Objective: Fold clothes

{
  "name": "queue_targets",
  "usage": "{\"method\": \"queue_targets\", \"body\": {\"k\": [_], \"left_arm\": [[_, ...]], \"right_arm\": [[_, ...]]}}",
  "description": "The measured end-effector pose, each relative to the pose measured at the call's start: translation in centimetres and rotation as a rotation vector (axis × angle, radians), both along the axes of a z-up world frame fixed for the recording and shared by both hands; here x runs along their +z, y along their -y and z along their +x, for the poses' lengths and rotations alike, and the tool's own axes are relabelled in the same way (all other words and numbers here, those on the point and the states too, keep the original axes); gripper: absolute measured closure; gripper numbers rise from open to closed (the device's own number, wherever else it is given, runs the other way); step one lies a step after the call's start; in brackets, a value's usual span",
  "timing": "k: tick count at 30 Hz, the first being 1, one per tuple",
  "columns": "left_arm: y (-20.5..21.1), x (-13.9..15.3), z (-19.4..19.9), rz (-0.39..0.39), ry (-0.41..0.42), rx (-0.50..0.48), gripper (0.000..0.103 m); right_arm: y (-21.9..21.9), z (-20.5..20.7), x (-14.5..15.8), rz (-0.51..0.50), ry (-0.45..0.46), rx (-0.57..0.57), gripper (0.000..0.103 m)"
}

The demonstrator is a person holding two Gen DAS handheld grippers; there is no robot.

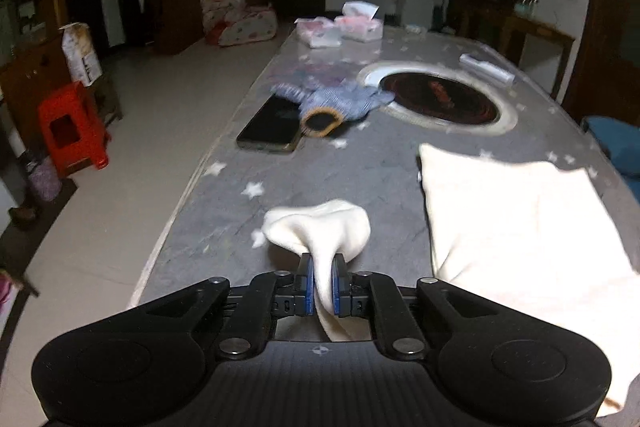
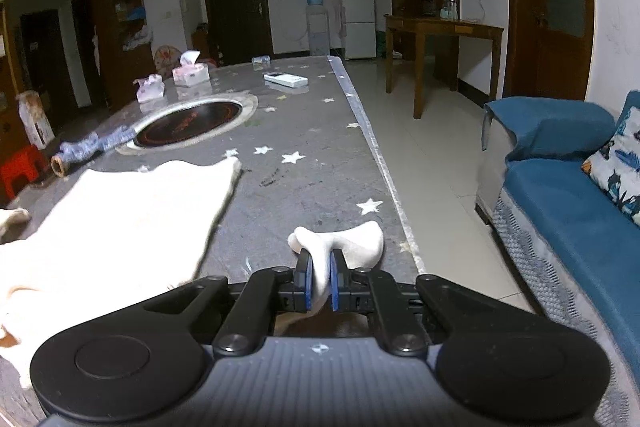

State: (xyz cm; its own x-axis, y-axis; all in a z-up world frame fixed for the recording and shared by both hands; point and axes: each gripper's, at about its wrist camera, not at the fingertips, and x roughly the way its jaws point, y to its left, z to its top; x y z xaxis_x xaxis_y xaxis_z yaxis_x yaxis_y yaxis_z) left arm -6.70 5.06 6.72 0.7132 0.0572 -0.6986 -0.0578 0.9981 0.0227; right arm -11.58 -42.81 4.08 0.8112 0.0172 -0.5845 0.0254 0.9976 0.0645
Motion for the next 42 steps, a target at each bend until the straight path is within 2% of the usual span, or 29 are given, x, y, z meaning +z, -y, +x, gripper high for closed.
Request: {"method": "queue_targets", "body": {"k": [2,3,4,6,9,11,18,20,23,24,26,27,30,35,39,42], "left_arm": [[-0.1,-0.3,-0.5,0.032,-0.014,-0.002,0.085],[0.0,-0.3,-1.0,0.054,-0.003,-0.009,0.078],[0.1,-0.3,-1.6,0.074,0.011,-0.027,0.067],[0.5,0.0,-2.9,0.095,0.034,-0.074,0.057],[1.9,0.2,-4.6,0.102,0.051,-0.181,0.057],[3.5,0.1,-5.8,0.088,0.060,-0.285,0.056],[10.3,-1.6,-9.9,0.063,0.073,-0.652,0.055],[11.7,-2.4,-10.4,0.099,0.069,-0.688,0.055],[13.1,-3.4,-10.5,0.148,0.064,-0.702,0.055],[13.2,-3.6,-10.4,0.144,0.057,-0.700,0.056],[12.8,-4.0,-9.7,0.132,0.038,-0.694,0.067],[12.6,-4.0,-9.8,0.123,0.033,-0.693,0.081],[12.1,-3.8,-9.9,0.094,0.019,-0.690,0.097],[11.6,-3.1,-10.9,0.030,-0.013,-0.742,0.099],[11.6,-3.3,-11.8,0.051,-0.042,-0.785,0.098],[11.3,-3.1,-12.0,0.029,-0.049,-0.811,0.095]], "right_arm": [[-0.1,-0.3,0.1,-0.023,-0.010,0.008,0.088],[-0.1,-0.5,0.1,-0.034,-0.015,0.012,0.086],[-0.2,-0.7,0.2,-0.045,-0.020,0.016,0.086],[-0.1,-1.1,0.2,-0.066,-0.031,0.021,0.082],[-0.3,-1.6,0.6,-0.065,-0.036,0.047,0.080],[-0.6,-1.9,0.9,-0.054,-0.035,0.072,0.075],[-1.6,-2.8,2.1,-0.016,-0.031,0.159,0.068],[-1.8,-3.1,2.4,-0.005,-0.030,0.184,0.066],[-4.3,-2.8,2.1,-0.013,-0.034,0.284,0.062],[-5.2,-2.6,2.0,-0.017,-0.036,0.320,0.062],[-6.8,-2.5,1.7,-0.020,-0.041,0.379,0.061],[-7.5,-2.4,1.5,-0.021,-0.045,0.402,0.060],[-9.3,-2.1,1.0,-0.036,-0.057,0.467,0.060],[-12.1,-1.7,0.1,-0.078,-0.070,0.563,0.059],[-14.3,-1.9,-0.8,-0.118,-0.082,0.654,0.059],[-15.4,-2.5,-1.9,-0.142,-0.118,0.709,0.059]]}}
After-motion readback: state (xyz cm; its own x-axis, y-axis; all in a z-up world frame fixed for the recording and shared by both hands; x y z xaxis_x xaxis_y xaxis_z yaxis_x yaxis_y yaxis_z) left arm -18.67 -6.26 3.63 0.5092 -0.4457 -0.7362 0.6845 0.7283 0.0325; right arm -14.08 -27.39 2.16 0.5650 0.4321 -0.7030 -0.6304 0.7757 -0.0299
